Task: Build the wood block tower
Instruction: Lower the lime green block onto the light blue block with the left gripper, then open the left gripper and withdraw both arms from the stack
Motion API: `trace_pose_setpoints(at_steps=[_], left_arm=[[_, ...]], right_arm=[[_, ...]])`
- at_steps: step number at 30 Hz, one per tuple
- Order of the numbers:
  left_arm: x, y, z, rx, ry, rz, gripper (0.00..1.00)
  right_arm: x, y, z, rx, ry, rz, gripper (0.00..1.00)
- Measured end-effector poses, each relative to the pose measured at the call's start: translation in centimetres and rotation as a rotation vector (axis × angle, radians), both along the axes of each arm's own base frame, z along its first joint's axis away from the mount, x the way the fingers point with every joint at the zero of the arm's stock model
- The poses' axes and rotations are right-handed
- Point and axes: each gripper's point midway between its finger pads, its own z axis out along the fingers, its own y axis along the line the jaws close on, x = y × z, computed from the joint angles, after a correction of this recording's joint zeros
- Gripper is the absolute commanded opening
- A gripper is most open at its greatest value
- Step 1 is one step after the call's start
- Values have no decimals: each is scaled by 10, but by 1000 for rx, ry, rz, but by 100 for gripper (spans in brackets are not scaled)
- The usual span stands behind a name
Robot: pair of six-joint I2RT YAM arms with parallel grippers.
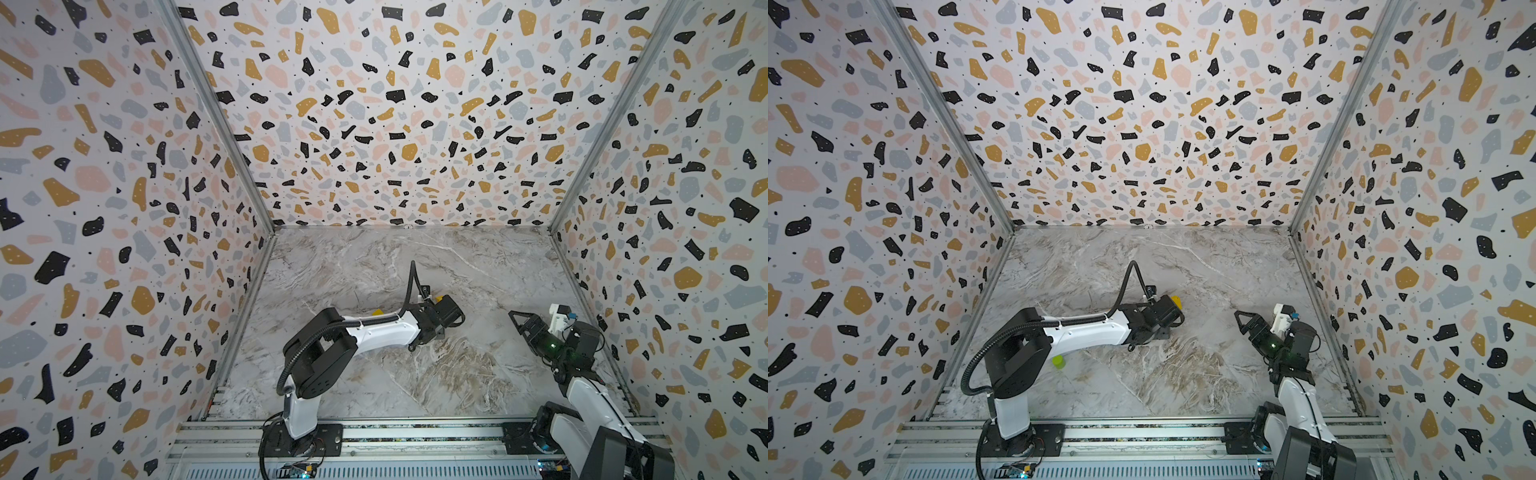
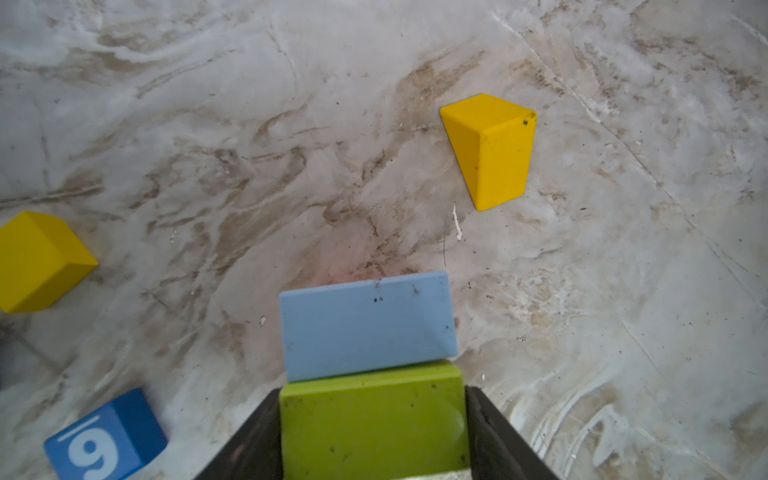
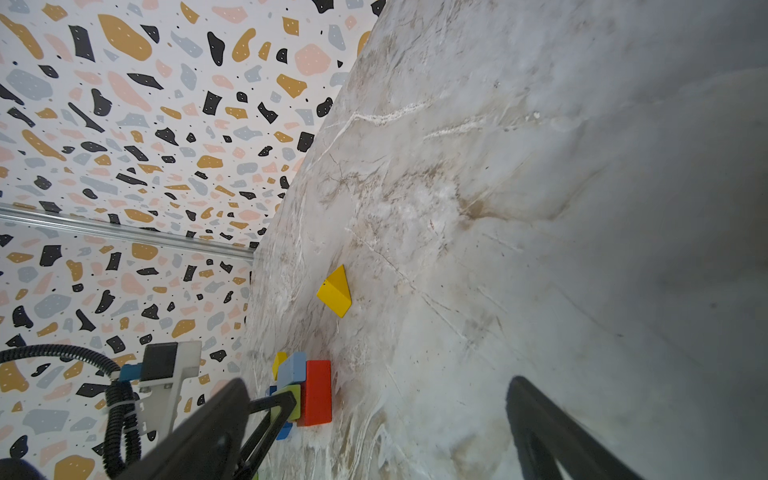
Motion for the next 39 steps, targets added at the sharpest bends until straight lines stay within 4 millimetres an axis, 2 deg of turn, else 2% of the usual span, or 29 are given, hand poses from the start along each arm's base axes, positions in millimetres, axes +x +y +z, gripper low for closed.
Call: trace_pose_setpoints(at_steps=[9, 23, 29, 32, 36, 39], left_arm=[[0, 0, 0, -1, 0, -1, 66], [0, 0, 0, 4, -2, -7, 78], [0, 2, 4, 13, -5, -14, 87], [0, 4, 21, -3, -30, -14, 90], [1, 11, 60, -52, -100, -17, 94], [0, 22, 87, -86, -151, -13, 98]], right_arm=[[0, 0, 0, 0, 0, 1, 98], [0, 1, 0, 0, -1, 4, 97], [0, 2, 0, -6, -2, 12, 96], [-1, 6, -5, -10, 9, 29, 95], [-3, 14, -12, -22, 37, 68, 94], [-1, 20, -10, -47, 39, 97, 93]])
